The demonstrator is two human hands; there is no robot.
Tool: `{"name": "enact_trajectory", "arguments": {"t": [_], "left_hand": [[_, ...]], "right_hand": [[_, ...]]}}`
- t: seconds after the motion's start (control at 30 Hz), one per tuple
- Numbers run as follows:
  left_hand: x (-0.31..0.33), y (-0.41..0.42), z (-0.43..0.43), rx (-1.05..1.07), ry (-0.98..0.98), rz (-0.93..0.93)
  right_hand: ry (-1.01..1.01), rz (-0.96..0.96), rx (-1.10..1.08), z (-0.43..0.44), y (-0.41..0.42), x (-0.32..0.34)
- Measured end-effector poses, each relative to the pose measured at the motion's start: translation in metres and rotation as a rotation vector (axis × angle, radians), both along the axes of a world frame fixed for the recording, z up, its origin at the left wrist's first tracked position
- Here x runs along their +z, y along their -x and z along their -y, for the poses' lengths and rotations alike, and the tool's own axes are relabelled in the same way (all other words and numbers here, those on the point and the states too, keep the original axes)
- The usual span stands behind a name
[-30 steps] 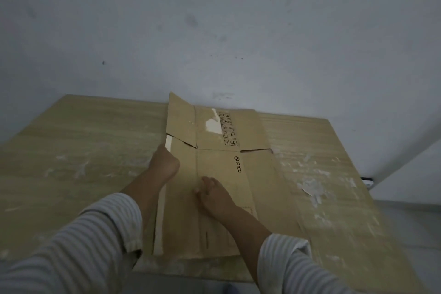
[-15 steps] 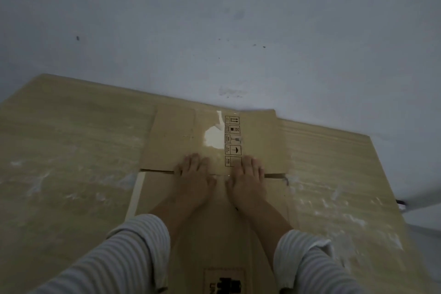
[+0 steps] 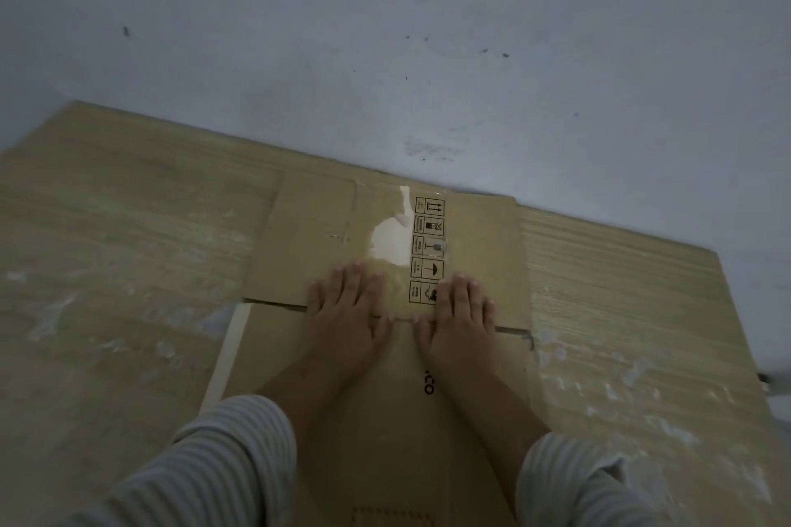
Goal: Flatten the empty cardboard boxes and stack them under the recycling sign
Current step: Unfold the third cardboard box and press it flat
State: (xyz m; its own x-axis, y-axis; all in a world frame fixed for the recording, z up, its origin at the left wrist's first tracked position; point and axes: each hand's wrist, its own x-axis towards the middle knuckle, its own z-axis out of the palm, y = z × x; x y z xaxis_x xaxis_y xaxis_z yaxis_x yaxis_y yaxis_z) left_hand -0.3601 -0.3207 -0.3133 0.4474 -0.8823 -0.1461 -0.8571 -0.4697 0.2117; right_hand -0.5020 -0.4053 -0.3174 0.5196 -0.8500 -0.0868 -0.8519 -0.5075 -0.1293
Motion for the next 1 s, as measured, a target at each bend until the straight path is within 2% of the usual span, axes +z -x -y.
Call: {"name": "enact_trajectory", "arguments": {"t": [0.2, 0.5, 0.7, 0.8, 0.93, 1.0], "left_hand": [[0.007, 0.001, -0.036, 0.022, 0.022, -0.028], [0.011, -0.013, -0.138, 0.156, -0.034, 0.009], [0.015, -0.020, -0.146, 0.159, -0.026, -0.058], [0.018, -0.023, -0.152, 0.258, 0.021, -0.105], [0.024, -0.030, -0.163, 0.536, 0.020, -0.203], [0.026, -0.030, -0.165, 0.559, 0.019, -0.231]], "right_hand": [[-0.048, 0.116, 0.003, -0.015, 0.027, 0.006], [-0.154, -0.003, -0.118, -0.114, 0.090, 0.020], [-0.167, -0.020, -0.148, -0.117, 0.090, 0.021], [-0.179, 0.024, -0.236, -0.119, 0.098, 0.027], [-0.161, 0.072, -0.468, -0.129, 0.117, 0.035], [-0.139, 0.026, -0.489, -0.132, 0.117, 0.043]]}}
